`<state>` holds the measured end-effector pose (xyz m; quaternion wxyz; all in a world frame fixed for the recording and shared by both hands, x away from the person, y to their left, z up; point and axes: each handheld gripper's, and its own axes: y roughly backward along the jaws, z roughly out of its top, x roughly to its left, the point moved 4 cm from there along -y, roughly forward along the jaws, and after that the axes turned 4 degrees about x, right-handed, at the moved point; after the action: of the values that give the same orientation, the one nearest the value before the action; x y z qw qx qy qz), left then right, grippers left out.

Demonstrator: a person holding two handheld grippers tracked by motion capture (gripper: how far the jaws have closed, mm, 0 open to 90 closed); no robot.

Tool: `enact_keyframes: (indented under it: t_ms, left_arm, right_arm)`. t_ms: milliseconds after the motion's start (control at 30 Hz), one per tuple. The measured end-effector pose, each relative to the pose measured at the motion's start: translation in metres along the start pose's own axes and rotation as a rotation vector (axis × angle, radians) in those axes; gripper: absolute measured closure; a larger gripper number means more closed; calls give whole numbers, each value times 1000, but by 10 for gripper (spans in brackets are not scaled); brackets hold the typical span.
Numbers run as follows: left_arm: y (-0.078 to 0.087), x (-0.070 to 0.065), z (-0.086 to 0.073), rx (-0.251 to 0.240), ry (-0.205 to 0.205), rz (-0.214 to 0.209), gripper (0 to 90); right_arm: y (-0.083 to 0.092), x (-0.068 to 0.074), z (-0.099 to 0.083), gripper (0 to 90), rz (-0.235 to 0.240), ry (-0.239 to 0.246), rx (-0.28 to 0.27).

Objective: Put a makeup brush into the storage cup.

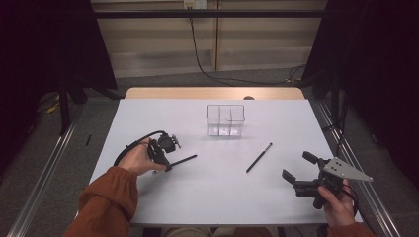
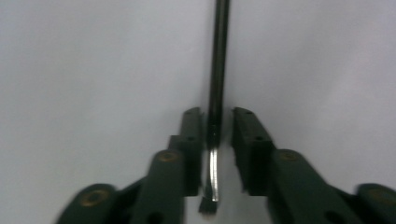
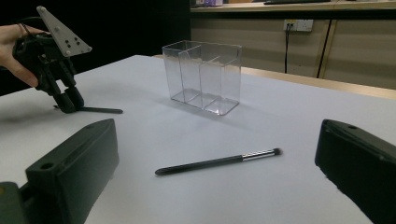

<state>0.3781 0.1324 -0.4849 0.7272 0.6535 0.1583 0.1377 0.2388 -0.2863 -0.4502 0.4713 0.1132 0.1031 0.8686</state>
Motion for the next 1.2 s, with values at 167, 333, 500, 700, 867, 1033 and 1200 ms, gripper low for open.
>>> enact_keyframes:
  t_ms: [167,333,500,700,867,1033,1200]
  left_arm:
    - [0,3,-1,-9,15,-22,838]
    - [1,5,-1,8,7,-28,841]
    - [1,4,-1,-10,25,-29,842]
    - [3,5,-3,-15,25,-37,842]
    - [3,7,-5,-53,58,-51,843]
    - [10,10,-6,-105,70,-67,842]
    - [21,12,-11,-191,99,-77,842]
  right_arm:
    - [0,0,0,0,0,2,4]
    - [0,0,0,0,3,1,6]
    - [-1,0,0,0,4,1,6]
    - [0,0,0,0,-2,3,5]
    - [-1,0,0,0,0,2,5]
    - [-1,-1,0,0,0,1,6]
    - [-1,-1,0,0,-2,-3,3]
